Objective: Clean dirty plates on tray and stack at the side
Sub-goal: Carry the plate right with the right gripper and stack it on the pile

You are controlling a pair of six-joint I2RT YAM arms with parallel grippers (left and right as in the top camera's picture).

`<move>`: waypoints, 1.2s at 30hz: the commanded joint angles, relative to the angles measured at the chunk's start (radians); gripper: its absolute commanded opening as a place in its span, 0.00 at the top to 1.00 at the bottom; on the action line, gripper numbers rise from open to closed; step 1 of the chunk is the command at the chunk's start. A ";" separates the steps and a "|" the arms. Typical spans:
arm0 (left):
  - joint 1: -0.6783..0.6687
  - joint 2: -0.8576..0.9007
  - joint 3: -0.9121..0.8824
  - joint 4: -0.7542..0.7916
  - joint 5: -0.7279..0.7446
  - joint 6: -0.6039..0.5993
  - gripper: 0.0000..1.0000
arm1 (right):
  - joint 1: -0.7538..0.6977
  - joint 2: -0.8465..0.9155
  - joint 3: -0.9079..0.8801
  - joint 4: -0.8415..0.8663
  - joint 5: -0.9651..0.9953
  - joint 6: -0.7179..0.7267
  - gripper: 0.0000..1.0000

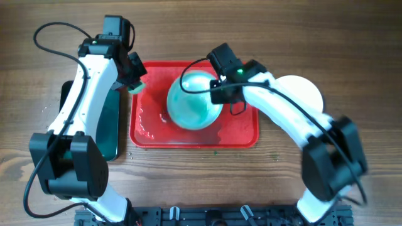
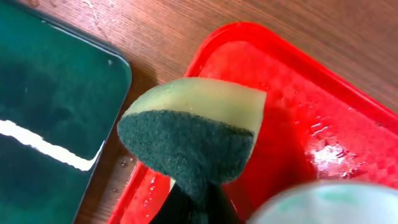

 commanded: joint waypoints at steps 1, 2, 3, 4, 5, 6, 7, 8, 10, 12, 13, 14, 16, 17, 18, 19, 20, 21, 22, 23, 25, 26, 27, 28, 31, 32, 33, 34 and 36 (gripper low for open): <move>0.000 -0.015 0.010 0.017 0.050 0.015 0.96 | 0.085 -0.109 0.006 -0.049 0.510 0.024 0.96; 0.000 -0.015 0.010 0.018 0.050 0.015 0.96 | 0.117 -0.122 0.006 -0.068 0.617 0.025 0.96; 0.000 -0.015 0.010 0.018 0.050 0.015 0.96 | 0.151 -0.126 0.006 -0.094 0.729 0.047 0.96; 0.000 -0.015 0.010 0.018 0.050 0.015 0.96 | 0.190 -0.126 0.006 -0.121 0.832 0.066 0.96; 0.000 -0.015 0.010 0.018 0.050 0.015 0.96 | 0.227 -0.125 0.005 -0.145 0.923 0.077 0.96; 0.000 -0.015 0.010 0.020 0.050 0.015 0.96 | 0.263 -0.125 0.003 -0.160 0.994 0.079 0.96; 0.000 -0.015 0.010 0.021 0.050 0.015 0.96 | 0.305 -0.125 0.003 -0.169 1.076 0.079 0.95; 0.000 -0.015 0.010 0.021 0.050 0.015 0.96 | 0.336 -0.125 0.003 -0.169 1.143 0.076 0.96; 0.000 -0.015 0.010 0.021 0.051 0.015 0.96 | 0.388 -0.125 0.003 -0.168 1.271 0.071 0.96; 0.000 -0.015 0.010 0.021 0.050 0.015 0.96 | 0.421 -0.125 0.003 -0.169 1.350 0.068 0.96; 0.000 -0.015 0.010 0.021 0.050 0.015 0.96 | 0.439 -0.125 0.003 -0.168 1.395 0.068 0.96; 0.000 -0.015 0.010 0.021 0.050 0.015 0.96 | 0.447 -0.125 0.003 -0.168 1.415 0.068 0.96; 0.000 -0.015 0.010 0.021 0.050 0.015 0.96 | 0.456 -0.125 0.004 -0.167 1.414 0.059 0.96; 0.000 -0.015 0.010 0.021 0.050 0.015 0.96 | 0.457 -0.125 0.004 -0.167 1.414 0.056 0.96; 0.000 -0.015 0.010 0.021 0.050 0.015 0.96 | 0.457 -0.125 0.004 -0.167 1.414 0.054 0.96; 0.000 -0.015 0.010 0.021 0.050 0.015 0.96 | 0.457 -0.125 0.004 -0.165 1.414 0.037 0.96; 0.000 -0.015 0.010 0.021 0.050 0.015 0.96 | 0.457 -0.125 0.004 -0.165 1.414 0.034 0.96; 0.000 -0.015 0.010 0.021 0.050 0.015 0.96 | 0.457 -0.125 0.004 -0.165 1.414 0.034 0.96; 0.000 -0.015 0.010 0.021 0.050 0.015 0.96 | 0.457 -0.125 0.004 -0.164 1.414 0.035 0.96; 0.000 -0.015 0.010 0.021 0.050 0.015 0.96 | 0.457 -0.125 0.004 -0.161 1.414 0.035 0.96; 0.000 -0.015 0.010 0.021 0.050 0.016 0.96 | 0.457 -0.125 0.004 -0.159 1.412 0.047 0.96; 0.000 -0.015 0.009 0.021 0.050 0.015 0.96 | 0.457 -0.125 0.004 -0.156 1.411 0.047 0.96; 0.000 -0.015 0.005 0.023 0.050 0.015 0.96 | 0.454 -0.125 0.004 -0.149 1.376 0.045 0.96; 0.000 -0.015 -0.001 0.026 0.050 0.015 0.96 | 0.447 -0.125 0.004 -0.146 1.311 0.043 0.96; 0.000 -0.002 -0.003 0.025 0.057 0.015 0.96 | 0.391 -0.125 0.004 -0.178 0.910 0.042 0.96; 0.000 0.002 -0.003 0.025 0.057 0.015 0.96 | 0.362 -0.125 0.004 -0.182 0.762 0.040 0.96; 0.000 0.006 -0.003 0.025 0.057 0.015 0.96 | 0.333 -0.125 0.004 -0.180 0.649 0.030 0.96; 0.000 0.006 -0.003 0.025 0.058 0.015 0.96 | 0.304 -0.125 0.004 -0.175 0.532 0.012 0.96; 0.000 0.012 -0.003 0.025 0.057 0.016 0.96 | 0.195 -0.126 0.004 -0.177 0.208 -0.069 0.96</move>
